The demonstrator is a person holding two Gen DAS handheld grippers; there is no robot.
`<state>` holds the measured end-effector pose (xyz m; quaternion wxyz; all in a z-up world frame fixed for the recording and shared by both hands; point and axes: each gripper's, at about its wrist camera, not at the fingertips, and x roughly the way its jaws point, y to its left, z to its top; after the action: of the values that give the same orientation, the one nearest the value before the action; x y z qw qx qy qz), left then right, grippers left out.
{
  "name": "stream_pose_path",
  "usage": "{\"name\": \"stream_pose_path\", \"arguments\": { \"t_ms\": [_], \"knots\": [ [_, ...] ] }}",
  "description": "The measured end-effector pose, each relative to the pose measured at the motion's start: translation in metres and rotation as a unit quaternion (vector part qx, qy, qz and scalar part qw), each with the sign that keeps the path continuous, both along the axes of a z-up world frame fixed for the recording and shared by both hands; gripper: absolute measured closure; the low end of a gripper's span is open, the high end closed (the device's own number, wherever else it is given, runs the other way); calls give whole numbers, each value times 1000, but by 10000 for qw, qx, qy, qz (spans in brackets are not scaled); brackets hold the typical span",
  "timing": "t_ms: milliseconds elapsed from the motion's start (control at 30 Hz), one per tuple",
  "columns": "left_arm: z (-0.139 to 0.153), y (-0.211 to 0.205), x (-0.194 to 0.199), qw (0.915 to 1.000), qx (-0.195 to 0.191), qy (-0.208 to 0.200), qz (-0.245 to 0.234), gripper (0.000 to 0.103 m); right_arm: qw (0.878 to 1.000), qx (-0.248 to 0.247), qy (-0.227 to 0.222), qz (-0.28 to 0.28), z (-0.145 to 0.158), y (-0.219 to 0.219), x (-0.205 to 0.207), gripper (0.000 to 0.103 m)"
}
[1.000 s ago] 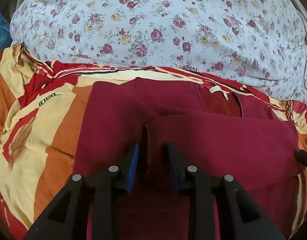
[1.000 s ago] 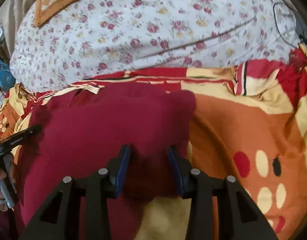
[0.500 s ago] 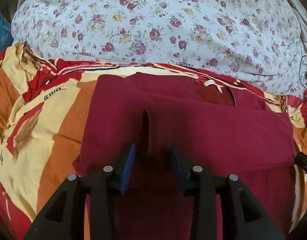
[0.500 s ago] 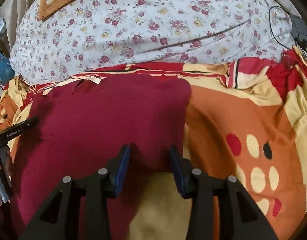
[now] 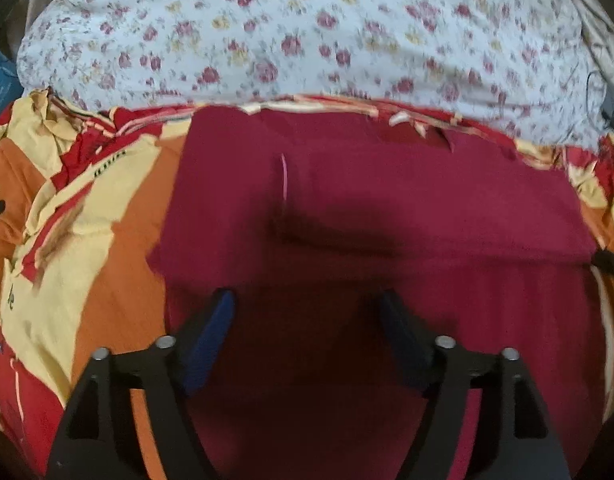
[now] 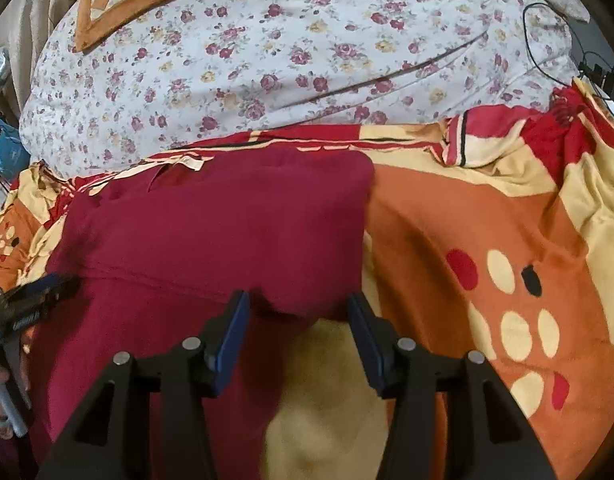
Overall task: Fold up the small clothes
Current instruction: 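Fold the side edge over the body with the left gripper and release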
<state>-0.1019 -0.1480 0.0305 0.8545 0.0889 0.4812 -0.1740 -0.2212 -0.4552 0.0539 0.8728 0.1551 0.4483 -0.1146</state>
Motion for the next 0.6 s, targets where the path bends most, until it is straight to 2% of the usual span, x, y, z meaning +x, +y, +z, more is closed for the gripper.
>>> {"name": "stream_pose_path", "arguments": {
  "t_ms": [133,300,600],
  "knots": [
    [-1,1,-4,9998,-66,-161,0,33,9997,-206,108,-101,-10,-3,7,49],
    [-3,0,-10,9994,-51,-336,-91,33,9996,35,243,-125,-21,-10,5,49],
    [3,3,-28,9989,92,-450,-137,33,9997,106,216,89,-2,4,-23,49]
  ]
}}
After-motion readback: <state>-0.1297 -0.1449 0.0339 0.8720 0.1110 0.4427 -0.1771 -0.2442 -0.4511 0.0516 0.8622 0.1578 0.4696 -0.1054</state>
